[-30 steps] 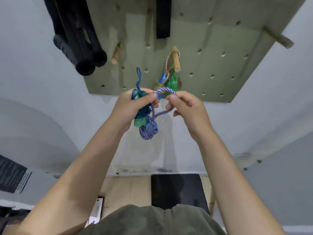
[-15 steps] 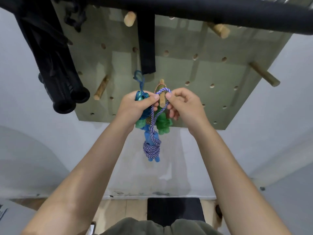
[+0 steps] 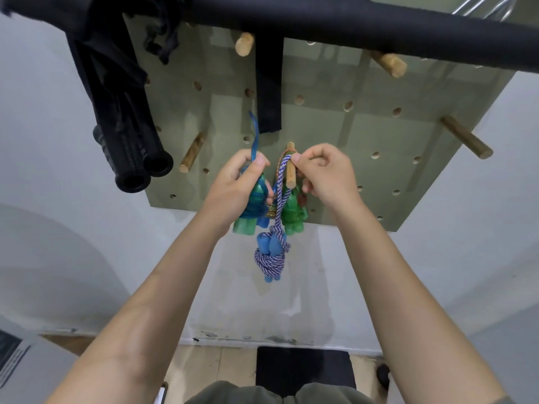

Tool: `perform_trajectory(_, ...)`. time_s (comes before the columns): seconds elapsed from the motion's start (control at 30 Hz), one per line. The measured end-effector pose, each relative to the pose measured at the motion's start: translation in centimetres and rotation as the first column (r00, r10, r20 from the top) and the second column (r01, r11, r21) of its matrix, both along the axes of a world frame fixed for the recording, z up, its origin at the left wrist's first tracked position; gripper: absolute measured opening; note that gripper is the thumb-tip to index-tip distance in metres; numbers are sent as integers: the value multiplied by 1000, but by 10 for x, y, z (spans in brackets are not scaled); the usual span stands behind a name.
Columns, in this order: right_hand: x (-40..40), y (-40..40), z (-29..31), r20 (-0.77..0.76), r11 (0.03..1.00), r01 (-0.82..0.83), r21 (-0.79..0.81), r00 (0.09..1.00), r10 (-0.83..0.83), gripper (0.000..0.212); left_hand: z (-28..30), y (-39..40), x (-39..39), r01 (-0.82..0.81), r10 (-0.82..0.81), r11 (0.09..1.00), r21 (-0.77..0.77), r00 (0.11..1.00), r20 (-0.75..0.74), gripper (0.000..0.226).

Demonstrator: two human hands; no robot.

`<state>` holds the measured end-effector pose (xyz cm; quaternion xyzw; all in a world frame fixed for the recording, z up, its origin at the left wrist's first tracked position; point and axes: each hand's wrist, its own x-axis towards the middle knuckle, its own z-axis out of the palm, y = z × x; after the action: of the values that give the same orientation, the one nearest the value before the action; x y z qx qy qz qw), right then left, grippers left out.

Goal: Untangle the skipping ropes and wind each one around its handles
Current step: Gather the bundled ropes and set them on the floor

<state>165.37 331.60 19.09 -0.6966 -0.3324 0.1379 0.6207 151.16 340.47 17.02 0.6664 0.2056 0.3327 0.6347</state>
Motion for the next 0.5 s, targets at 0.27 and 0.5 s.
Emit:
perform_trajectory(0.27,-32,-36,10,-42,954,-291,69,955,294,23,1,-17,-15,154,-149,977,150,988,-44,32)
perform_trajectory(0.5,-36,-47,5,-32,949,-313,49,949,314,14,-1,-25,-14,191,-192,979,71,981,-3,20)
